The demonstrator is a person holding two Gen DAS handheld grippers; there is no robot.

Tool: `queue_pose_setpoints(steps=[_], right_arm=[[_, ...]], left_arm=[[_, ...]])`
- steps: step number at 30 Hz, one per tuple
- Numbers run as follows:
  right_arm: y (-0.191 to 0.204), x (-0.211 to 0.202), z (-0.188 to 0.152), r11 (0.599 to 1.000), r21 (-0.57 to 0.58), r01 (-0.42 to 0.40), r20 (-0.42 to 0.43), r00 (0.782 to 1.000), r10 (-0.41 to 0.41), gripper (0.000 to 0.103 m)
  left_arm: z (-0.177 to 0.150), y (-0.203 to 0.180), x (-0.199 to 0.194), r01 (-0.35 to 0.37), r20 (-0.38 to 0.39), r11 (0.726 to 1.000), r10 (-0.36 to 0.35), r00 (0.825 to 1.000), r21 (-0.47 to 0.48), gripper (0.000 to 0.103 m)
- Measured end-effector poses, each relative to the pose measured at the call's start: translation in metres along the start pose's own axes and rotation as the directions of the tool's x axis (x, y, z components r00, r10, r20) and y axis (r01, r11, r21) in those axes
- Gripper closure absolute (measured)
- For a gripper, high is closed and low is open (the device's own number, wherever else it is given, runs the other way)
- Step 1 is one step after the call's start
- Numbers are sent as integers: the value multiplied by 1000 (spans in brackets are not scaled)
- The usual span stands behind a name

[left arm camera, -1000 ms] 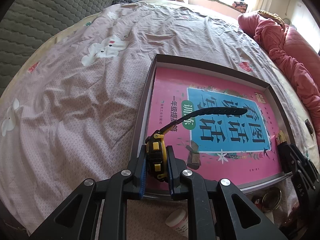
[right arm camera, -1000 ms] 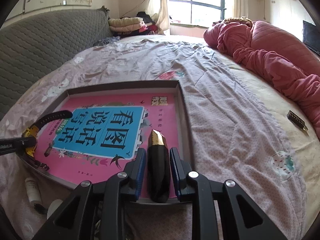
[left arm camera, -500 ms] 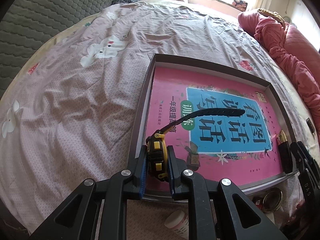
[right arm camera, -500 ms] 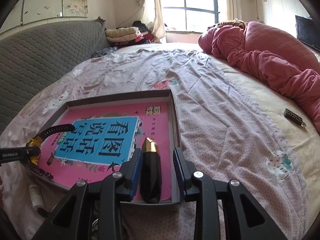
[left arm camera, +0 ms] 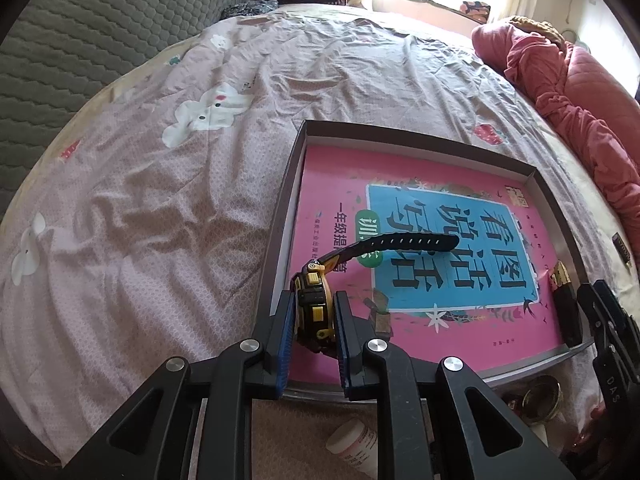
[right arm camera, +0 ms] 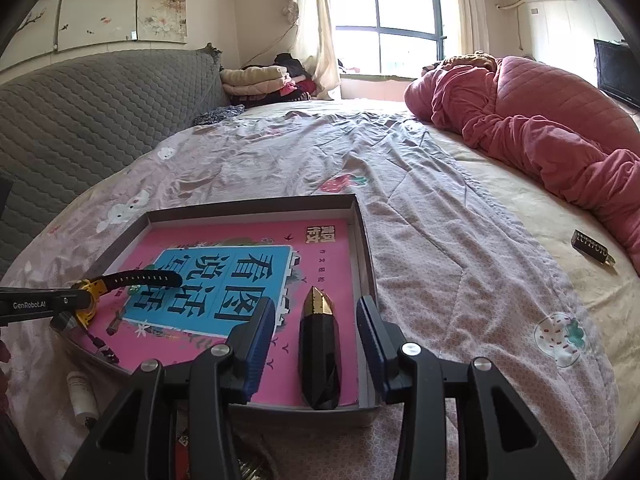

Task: Organize rigid objects
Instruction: 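Lower the watch into the box with the left tool while the right tool lowers the lipstick, then open both tools to release the watch and lipstick, then withdraw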

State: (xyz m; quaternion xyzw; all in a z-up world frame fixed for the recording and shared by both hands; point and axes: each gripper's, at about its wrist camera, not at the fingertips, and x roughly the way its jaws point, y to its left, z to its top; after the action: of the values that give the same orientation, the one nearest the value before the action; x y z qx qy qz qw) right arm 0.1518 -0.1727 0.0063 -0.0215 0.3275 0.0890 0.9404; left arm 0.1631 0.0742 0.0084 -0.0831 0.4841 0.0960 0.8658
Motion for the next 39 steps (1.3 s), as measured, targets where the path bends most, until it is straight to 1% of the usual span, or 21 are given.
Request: queue_pose_setpoints(steps=[4,9,10,12,14,15,16,19,22,25,28,31,34,39], right_arm=[[-3,-2,0,1000,11,2,7,1000,-2,61],[-7,-5,0,999,39,-21,15,1000,20,61],[-7,-6,0,999,40,-17,22,1000,16,61],[-8,-9,1,999,42,-17,37,999,16,60],[-8,-13,1,999,46,-18,51,999,15,58],[-7,-15,1,999,46,-18,60,998,16,54],[-7,-18,1,999,43,-13,69,998,10,53],[-5,-24,2,999,33,-13,94,996,10,52],[-5,-29,1,999,32,-11,107,994,8,51],[-5,-33,1,999,35,-8,125,992,3,47],[-2,-40,0,1000,31,-3,146,989,-1,44],[1,-45,-2,999,33,-15,145,989,10,42],[3,-51,-7,996,69,-57,131,990,47,40],[8,-66,-18,995,78,-61,126,991,51,37]], left_arm=[[0,3,-4,12,9,1000,-12,1000,-17,84],[0,5,-12,33,29,999,-32,999,-27,83],[0,6,-16,31,41,999,-30,999,-29,81],[-1,6,-20,36,54,999,-34,998,-28,73],[-3,8,-24,39,65,999,-37,997,-29,59],[-4,9,-26,35,68,999,-32,997,-32,58],[-4,10,-28,32,72,999,-29,997,-37,57],[-6,14,-33,29,78,999,-25,997,-46,55],[-8,16,-37,32,83,999,-28,996,-42,50],[-11,15,-42,30,94,999,-27,995,-35,45],[-14,14,-45,38,97,999,-35,995,-35,42],[-17,10,-49,37,109,999,-35,993,-18,40],[-22,4,-52,49,114,999,-49,992,5,35],[-32,-5,-53,77,106,997,-78,991,19,33]])
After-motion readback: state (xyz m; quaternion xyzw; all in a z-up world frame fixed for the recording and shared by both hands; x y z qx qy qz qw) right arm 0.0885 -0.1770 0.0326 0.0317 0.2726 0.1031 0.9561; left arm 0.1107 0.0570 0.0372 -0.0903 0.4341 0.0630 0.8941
